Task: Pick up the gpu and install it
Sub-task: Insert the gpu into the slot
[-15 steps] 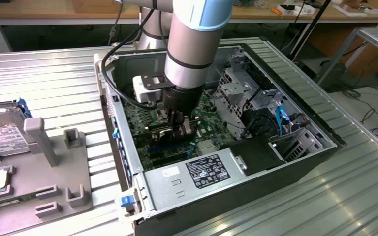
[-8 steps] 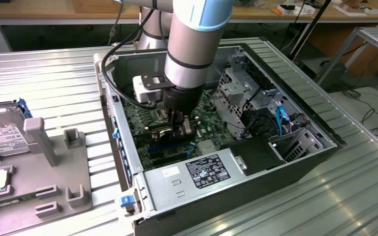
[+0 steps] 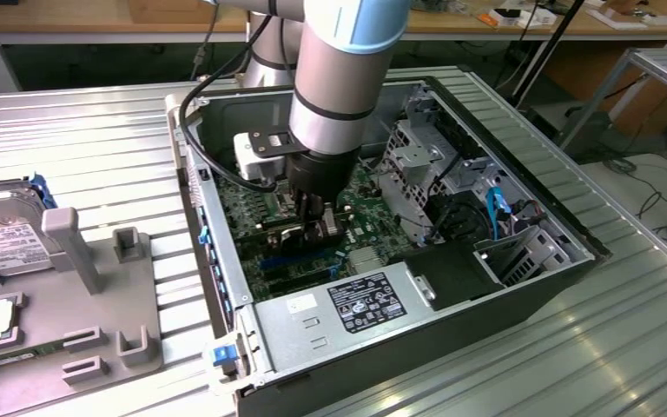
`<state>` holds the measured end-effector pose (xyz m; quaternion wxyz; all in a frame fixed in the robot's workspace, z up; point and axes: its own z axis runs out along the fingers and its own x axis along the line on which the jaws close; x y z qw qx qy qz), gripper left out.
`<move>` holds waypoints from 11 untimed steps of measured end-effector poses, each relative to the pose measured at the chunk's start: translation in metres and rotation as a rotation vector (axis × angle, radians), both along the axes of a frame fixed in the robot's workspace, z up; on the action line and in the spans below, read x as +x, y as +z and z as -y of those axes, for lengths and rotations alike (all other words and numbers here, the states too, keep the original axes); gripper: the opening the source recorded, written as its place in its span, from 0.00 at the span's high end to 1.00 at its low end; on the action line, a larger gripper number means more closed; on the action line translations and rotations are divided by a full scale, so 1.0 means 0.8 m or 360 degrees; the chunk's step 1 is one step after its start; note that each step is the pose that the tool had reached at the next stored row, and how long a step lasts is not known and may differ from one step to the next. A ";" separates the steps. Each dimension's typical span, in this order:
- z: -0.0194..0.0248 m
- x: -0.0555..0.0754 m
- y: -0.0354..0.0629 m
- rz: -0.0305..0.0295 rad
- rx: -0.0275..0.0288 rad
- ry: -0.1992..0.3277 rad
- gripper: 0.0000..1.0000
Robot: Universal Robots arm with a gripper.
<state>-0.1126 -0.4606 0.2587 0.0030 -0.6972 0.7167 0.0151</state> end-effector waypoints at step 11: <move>0.0017 -0.001 -0.003 0.00000 -0.00001 0.0000 0.73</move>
